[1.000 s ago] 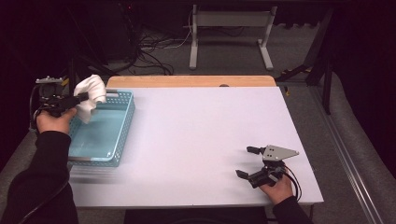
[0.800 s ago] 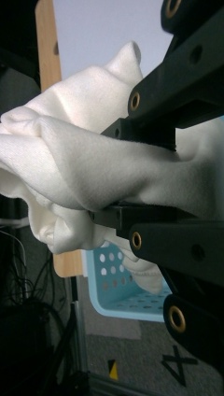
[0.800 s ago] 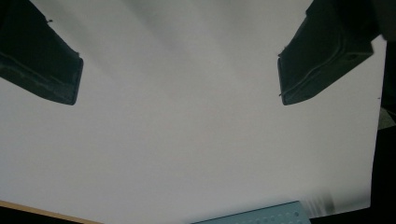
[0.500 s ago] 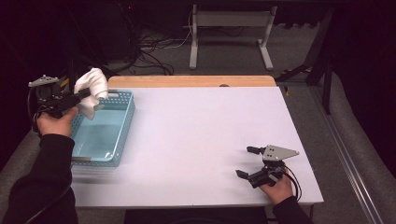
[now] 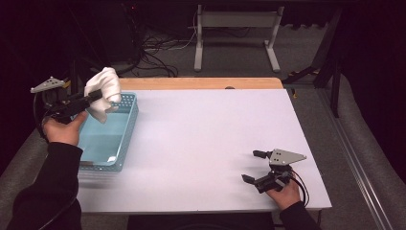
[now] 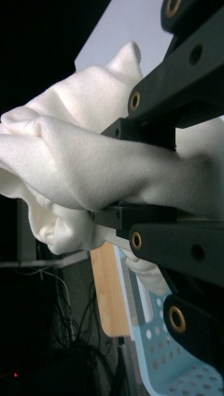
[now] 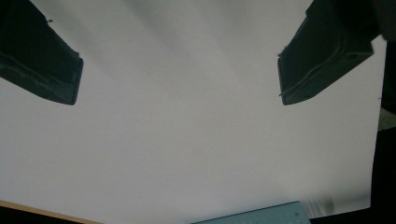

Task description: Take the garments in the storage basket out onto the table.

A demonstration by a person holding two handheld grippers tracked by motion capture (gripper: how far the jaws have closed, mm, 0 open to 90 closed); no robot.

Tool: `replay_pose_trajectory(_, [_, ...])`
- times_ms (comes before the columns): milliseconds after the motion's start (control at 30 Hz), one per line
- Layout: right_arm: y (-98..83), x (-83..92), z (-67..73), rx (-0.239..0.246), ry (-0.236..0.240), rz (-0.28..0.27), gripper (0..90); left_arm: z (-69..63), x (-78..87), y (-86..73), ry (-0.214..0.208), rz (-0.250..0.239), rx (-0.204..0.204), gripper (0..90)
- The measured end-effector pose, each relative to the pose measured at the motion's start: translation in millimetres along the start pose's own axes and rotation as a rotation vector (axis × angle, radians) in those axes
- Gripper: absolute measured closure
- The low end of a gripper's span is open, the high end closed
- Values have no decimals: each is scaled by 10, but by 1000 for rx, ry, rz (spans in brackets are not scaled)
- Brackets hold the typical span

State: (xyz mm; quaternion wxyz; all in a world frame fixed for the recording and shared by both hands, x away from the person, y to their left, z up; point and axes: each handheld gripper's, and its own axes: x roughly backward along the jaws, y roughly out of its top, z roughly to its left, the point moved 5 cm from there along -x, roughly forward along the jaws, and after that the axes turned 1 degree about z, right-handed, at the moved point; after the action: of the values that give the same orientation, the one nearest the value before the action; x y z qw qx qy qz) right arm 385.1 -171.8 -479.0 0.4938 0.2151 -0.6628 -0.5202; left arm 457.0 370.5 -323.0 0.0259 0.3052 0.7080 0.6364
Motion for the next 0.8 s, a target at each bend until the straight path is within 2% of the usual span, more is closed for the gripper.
replay_pose_trajectory(500, [-2, -2, 4, 2, 5, 2, 8, -493, -32, -16, -138, -38, -40, 696])
replay_pose_trajectory(800, [0, 0, 4, 3, 6, 0, 8, -885, -139, -64, -244, -32, -77, 694])
